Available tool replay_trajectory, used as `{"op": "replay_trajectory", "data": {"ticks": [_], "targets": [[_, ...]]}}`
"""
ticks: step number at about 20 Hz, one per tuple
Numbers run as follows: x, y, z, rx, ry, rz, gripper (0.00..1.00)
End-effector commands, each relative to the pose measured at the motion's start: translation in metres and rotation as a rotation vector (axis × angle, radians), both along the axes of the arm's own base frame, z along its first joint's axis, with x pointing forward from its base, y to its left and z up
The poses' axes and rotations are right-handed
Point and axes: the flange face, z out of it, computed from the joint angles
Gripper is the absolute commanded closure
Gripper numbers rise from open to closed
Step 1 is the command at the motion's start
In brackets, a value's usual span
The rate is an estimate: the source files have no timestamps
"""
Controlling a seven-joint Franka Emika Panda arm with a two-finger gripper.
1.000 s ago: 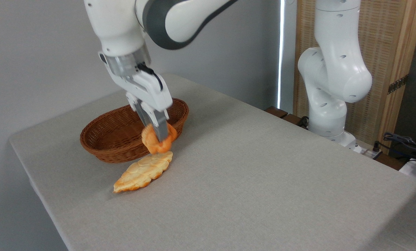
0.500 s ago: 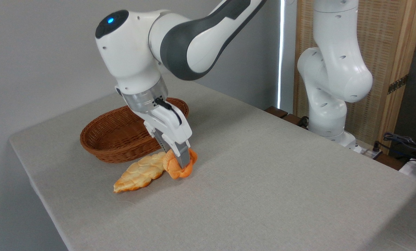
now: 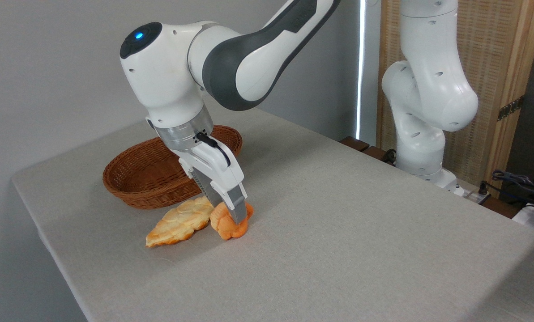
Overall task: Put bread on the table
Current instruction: 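Open the gripper to release the roll and raise it above the basket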
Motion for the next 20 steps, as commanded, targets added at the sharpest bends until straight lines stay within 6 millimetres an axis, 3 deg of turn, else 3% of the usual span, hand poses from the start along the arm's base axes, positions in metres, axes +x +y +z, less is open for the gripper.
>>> {"op": "replay_trajectory", "data": {"ticks": [1,6,8,12,19,20], "targets": [[-0.001,-0.001,0.007,0.002,-0.023,-0.019,0.0],[0.007,-0.017,0.034,-0.016,-0.116,-0.028,0.0],[0.009,-0.034,0.053,-0.023,-0.168,-0.047,0.0],[0.024,-0.04,0.091,-0.041,-0.291,0.014,0.0],[0.034,-0.039,0.103,0.016,-0.394,0.018,0.0],[0.034,-0.049,0.102,0.041,-0.409,-0.013,0.0]]}}
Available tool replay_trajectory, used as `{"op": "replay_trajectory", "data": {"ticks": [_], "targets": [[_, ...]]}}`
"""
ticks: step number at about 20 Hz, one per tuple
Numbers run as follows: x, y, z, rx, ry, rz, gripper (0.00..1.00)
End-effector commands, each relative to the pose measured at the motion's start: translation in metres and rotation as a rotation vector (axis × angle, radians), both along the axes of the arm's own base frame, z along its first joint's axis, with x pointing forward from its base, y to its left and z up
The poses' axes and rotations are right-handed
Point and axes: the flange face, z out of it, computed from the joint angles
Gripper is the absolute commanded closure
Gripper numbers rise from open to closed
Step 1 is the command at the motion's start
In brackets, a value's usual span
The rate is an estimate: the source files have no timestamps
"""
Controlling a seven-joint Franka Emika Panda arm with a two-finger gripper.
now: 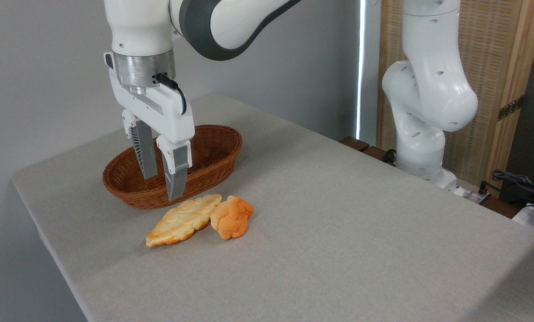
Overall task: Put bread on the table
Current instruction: 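Open the gripper to release the roll and raise it above the basket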
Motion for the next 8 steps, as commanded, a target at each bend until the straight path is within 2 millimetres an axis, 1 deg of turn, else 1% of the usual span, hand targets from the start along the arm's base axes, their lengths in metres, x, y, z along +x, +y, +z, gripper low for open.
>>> {"op": "replay_trajectory", "data": {"ticks": [1,3,8], "targets": [[0.003,-0.016,0.001,0.081,-0.06,-0.033,0.0],[0.003,-0.014,0.005,0.072,-0.066,-0.023,0.0],[0.005,-0.006,0.002,0.071,-0.061,-0.009,0.0]]}}
